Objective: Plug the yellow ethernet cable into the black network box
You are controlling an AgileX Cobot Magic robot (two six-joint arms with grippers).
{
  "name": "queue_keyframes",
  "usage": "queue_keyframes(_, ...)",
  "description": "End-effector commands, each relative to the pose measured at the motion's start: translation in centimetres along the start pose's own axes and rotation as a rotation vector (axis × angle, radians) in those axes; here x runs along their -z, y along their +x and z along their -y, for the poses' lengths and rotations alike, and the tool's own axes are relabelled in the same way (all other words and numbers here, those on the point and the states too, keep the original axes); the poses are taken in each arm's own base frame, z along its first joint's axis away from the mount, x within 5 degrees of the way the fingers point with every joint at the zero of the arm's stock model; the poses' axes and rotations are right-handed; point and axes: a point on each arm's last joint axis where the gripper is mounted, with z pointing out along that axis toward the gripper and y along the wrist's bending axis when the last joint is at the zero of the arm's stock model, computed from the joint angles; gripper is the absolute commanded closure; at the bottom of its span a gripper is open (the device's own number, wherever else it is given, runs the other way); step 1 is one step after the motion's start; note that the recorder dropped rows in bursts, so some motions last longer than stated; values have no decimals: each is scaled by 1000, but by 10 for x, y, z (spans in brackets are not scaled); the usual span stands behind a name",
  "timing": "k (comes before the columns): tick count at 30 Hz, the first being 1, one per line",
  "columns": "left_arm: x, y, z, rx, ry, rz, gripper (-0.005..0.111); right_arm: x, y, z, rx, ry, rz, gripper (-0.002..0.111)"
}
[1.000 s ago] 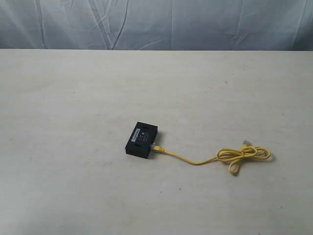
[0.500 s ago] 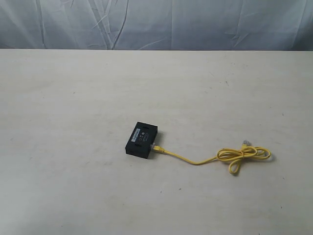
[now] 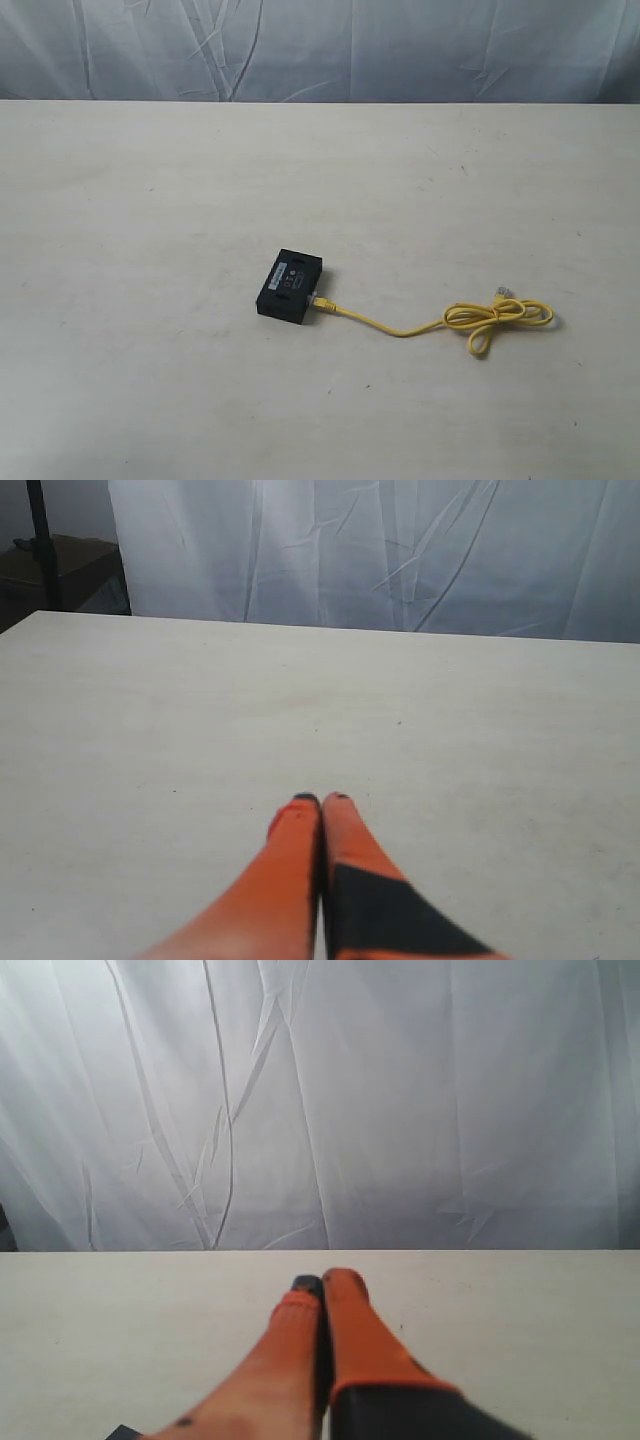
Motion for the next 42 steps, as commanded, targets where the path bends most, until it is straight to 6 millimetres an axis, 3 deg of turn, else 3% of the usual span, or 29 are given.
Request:
queue_keyframes(1, 0, 0, 0, 4, -6, 12, 107, 3, 1, 2, 27, 33, 12, 108)
queue_keyframes(11, 0, 0, 0, 4, -6, 12, 107, 7, 1, 8, 24, 178, 36, 108)
queue_keyframes(18, 0, 0, 0, 4, -6, 12, 107, 8, 14, 10, 57, 204, -106, 108)
queue_keyframes(22, 0, 0, 0, 4, -6, 12, 107, 7, 30, 13, 66, 214, -152, 108)
queue_keyframes(33, 0, 0, 0, 4, -6, 12, 107, -8, 109, 24, 84, 223, -180, 108)
queue_keyframes(42, 0, 0, -1, -7, -9, 12, 107, -9, 120, 28, 161, 247, -220, 108)
